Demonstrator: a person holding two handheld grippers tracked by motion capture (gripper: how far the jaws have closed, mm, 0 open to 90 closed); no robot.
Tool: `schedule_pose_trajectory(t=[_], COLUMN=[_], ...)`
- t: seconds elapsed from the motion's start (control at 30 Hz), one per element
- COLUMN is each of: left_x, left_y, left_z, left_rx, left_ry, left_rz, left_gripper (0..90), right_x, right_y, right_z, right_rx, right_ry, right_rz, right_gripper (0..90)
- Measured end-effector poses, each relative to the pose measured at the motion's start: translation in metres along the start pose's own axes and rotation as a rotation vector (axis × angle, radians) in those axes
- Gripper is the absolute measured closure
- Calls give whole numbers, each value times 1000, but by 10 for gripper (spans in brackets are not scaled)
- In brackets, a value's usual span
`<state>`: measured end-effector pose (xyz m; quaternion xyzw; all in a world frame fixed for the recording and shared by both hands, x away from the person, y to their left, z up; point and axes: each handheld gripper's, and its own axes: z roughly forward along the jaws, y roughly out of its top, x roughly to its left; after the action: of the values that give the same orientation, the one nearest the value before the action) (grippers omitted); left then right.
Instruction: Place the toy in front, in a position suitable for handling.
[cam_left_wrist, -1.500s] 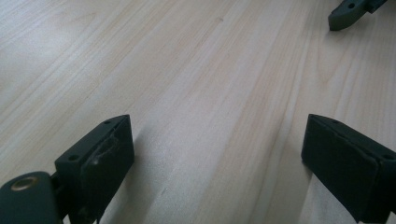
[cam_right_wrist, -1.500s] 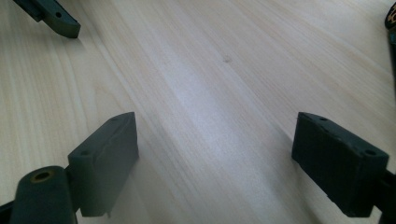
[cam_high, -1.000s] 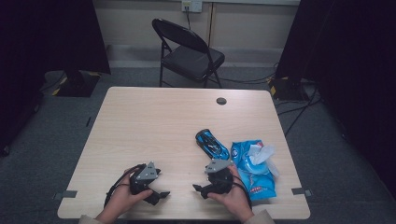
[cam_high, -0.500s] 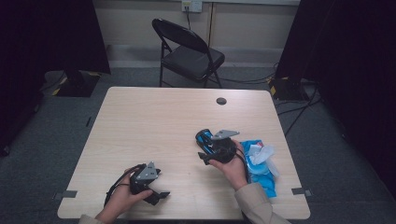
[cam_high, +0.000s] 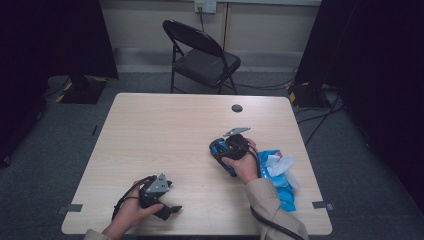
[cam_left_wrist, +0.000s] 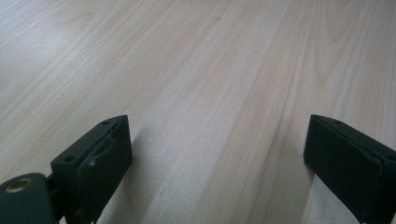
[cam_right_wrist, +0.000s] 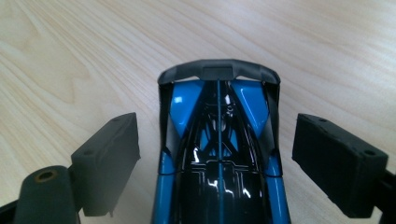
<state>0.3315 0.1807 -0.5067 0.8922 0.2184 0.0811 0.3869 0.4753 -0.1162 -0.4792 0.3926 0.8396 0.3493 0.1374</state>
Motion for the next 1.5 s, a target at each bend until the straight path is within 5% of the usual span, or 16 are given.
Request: schedule_pose_trajectory(t=[0.23, 0.47, 0.57, 1.07, 1.5], left_x=[1, 1, 1, 1, 2], left_y=[0, 0, 0, 0, 1], left_z=[0, 0, 0, 0, 1], left_rx=[3, 3, 4, 4, 0], left_ry=[-4, -5, -5, -10, -13], left_rz=[3, 4, 5, 8, 6], left_gripper=[73, 72, 72, 71, 68], right_x=[-8, -3, 0, 0, 2], right_y=[-8, -10, -11, -12, -10], right_z=[11, 16, 15, 12, 5], right_rx=[42, 59, 56, 55, 59], right_ry=[6, -4, -23, -35, -51], right_rz=[37, 7, -30, 20, 9], right_gripper=[145, 150, 251, 256, 256])
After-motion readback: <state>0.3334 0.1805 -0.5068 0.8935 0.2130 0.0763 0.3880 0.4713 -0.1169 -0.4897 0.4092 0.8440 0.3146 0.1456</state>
